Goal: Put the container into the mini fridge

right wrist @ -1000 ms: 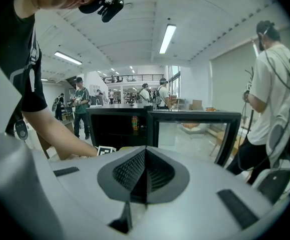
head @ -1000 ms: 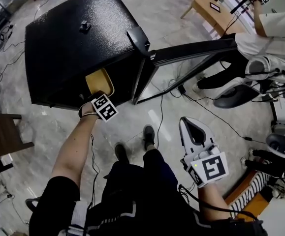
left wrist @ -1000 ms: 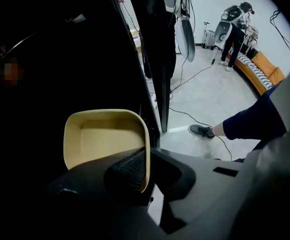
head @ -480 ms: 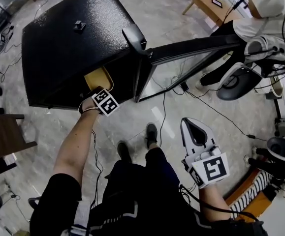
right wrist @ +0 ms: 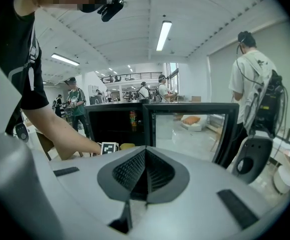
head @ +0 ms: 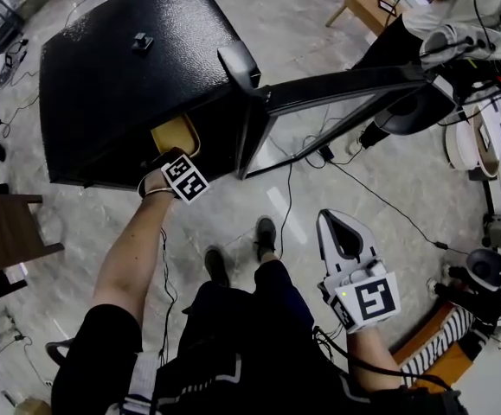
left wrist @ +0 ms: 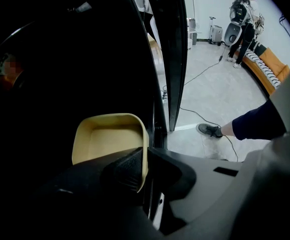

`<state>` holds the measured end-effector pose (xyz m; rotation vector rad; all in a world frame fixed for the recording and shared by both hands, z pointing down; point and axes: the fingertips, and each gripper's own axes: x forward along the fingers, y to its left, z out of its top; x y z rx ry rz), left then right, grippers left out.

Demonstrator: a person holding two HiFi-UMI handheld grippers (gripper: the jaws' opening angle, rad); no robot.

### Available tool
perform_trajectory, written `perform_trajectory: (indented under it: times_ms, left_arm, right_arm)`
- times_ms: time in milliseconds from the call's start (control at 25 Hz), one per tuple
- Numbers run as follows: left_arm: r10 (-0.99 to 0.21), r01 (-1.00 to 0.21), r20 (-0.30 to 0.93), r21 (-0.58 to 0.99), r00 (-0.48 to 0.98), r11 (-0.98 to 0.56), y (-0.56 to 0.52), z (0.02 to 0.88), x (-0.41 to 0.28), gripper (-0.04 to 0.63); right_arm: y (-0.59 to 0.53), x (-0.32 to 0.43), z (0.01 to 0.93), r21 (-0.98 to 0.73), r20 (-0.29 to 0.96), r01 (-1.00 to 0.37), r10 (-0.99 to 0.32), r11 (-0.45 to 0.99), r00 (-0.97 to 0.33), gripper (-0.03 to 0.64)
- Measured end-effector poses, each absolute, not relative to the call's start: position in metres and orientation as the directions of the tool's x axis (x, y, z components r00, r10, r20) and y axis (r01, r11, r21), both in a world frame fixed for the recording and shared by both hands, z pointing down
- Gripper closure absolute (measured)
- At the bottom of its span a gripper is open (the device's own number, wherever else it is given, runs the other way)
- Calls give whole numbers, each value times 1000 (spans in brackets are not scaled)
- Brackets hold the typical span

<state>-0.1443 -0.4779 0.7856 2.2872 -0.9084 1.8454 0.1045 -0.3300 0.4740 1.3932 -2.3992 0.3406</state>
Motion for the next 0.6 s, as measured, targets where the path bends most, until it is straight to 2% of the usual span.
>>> perform_trajectory:
  times_ms: [80,160,600]
  left_arm:
    - [-427,-485,896,-321,122,-813,-480,779,-143,552]
    - [-447,-500,885,-332,128,-800,-482,773,-143,458]
    - [-552,-607,811,-343,193,-716,-467,727,-150,449]
  right_arm:
    - [-327,106,478,-37,428,-864,-774,502,-467,600]
    - [-325,107,480,-39,440,-858,-762,512,-475,600]
    - [-338,89,465,-40,397,-820,-744,571,-537,600]
